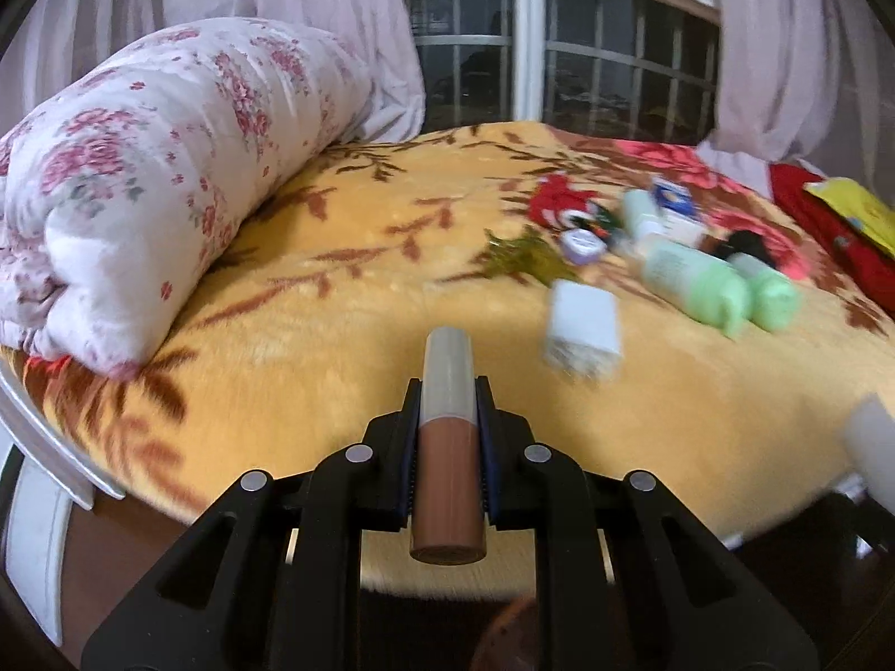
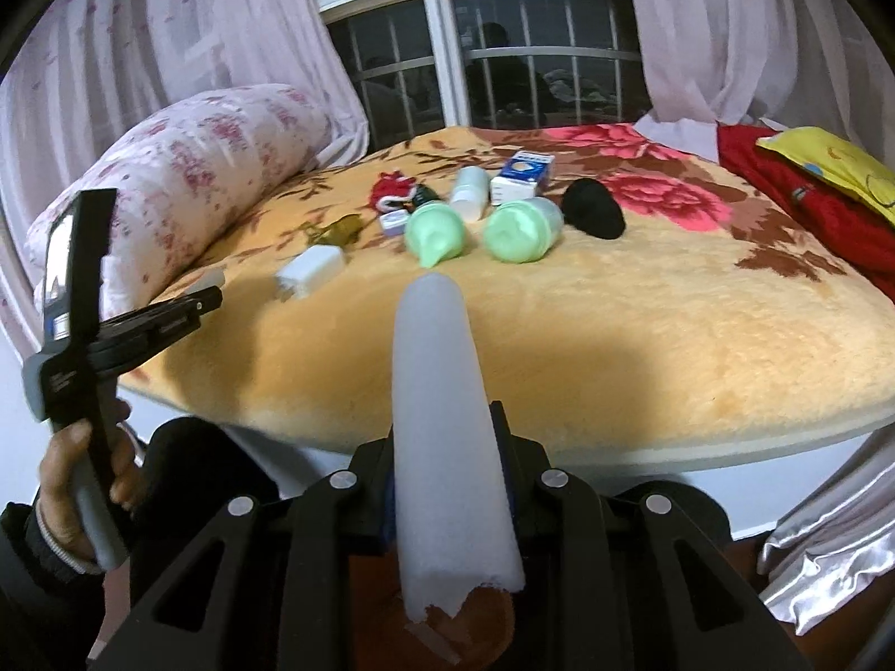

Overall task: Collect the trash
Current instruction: 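Carry both items down into the orange bin and open both grippers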

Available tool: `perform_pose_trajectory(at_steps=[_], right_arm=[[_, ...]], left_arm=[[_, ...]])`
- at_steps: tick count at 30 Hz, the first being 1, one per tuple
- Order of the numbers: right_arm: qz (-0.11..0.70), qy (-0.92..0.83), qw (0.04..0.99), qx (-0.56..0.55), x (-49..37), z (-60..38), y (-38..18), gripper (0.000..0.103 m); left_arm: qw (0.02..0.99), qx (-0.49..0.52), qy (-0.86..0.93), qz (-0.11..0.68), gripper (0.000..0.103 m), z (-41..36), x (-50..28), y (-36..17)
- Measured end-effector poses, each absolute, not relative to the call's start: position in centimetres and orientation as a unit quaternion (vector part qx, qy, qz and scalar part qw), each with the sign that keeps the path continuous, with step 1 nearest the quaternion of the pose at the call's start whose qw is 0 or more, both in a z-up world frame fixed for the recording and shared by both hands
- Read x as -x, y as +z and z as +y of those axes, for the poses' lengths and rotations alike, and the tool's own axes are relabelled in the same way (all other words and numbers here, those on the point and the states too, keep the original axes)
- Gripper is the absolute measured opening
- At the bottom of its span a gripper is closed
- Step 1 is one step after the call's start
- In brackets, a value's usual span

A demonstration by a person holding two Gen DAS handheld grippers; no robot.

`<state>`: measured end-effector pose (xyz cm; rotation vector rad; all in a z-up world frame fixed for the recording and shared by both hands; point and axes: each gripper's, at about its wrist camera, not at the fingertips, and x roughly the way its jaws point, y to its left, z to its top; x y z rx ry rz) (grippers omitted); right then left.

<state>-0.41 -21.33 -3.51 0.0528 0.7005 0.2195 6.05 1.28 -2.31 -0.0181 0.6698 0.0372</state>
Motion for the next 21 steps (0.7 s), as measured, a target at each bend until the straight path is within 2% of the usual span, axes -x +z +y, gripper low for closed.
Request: perform_pose_trajectory(at_steps=[9,21], right_arm=[[0.350,0.123,0.928,-0.025,2.7,-21.6,-3.7,0.027],[0.439,0.160,0.884,-0.008,4.3,-21.3,-8.3,0.028]], left_arm=[[0.928,0.017,-0.042,0.369,0.017,-0.8,-0.1,-3.3],[0.857,0.008,-0.097,0.506,0.017,-2.8,1.7,-11.2]])
